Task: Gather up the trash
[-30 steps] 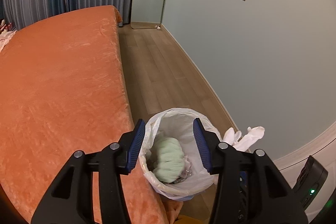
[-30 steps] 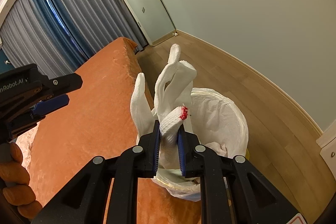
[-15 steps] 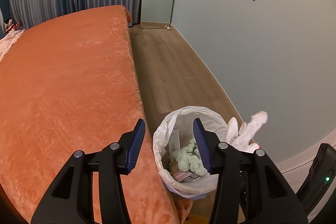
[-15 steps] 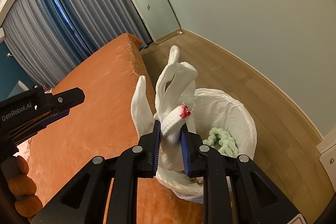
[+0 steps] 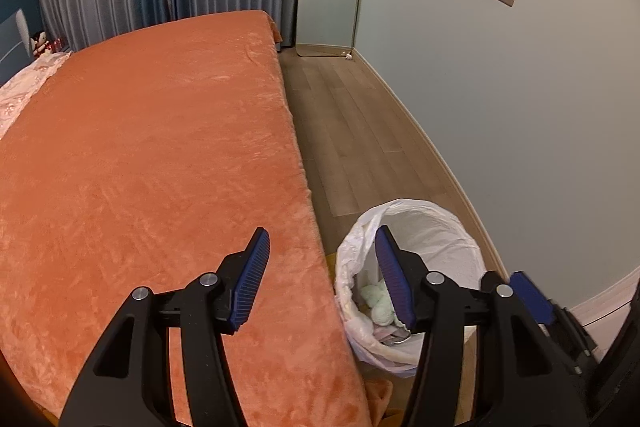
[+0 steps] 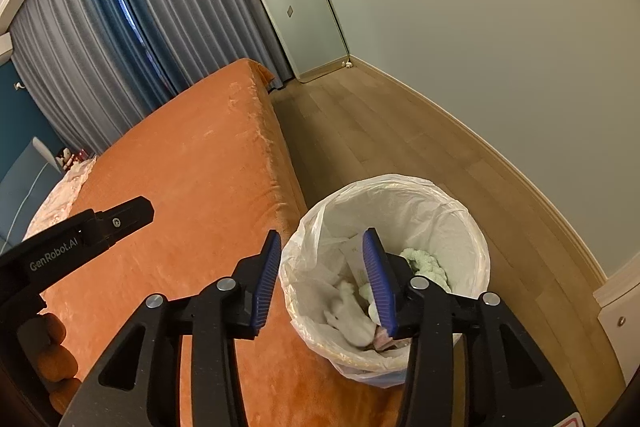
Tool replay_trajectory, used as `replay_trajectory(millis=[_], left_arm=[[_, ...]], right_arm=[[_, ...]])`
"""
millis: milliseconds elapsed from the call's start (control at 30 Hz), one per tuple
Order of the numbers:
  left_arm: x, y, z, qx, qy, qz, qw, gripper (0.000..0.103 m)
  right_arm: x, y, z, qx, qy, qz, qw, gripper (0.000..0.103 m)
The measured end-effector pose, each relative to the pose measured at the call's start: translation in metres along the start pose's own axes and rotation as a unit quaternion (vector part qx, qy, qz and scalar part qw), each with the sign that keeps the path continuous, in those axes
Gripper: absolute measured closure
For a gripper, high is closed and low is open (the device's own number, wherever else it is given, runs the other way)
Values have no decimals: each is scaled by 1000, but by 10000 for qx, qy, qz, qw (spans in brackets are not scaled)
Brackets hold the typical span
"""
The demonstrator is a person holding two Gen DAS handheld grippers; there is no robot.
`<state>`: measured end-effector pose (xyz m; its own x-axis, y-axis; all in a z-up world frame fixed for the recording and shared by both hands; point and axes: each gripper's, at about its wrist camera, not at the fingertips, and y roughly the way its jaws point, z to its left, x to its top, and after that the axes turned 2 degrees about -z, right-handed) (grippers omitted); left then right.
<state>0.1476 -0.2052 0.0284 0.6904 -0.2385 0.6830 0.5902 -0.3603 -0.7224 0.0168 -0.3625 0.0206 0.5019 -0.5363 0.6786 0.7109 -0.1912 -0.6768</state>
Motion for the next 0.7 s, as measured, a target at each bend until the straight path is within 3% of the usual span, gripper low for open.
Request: replay_trajectory(millis=[100,500,700], left_arm=[[-5,-2,6,96,-26,-11,9999,43],[-28,-7,23,426,28,21,9991,38],[-40,-12,30,534,46,-15,9986,25]], right_arm=[[-2,-4,3,-183,-81,-8,9998,52],[-15,-19,23,-426,-729,42,9964,35],[-22,-21,27,-514,-872,89,9948,25]])
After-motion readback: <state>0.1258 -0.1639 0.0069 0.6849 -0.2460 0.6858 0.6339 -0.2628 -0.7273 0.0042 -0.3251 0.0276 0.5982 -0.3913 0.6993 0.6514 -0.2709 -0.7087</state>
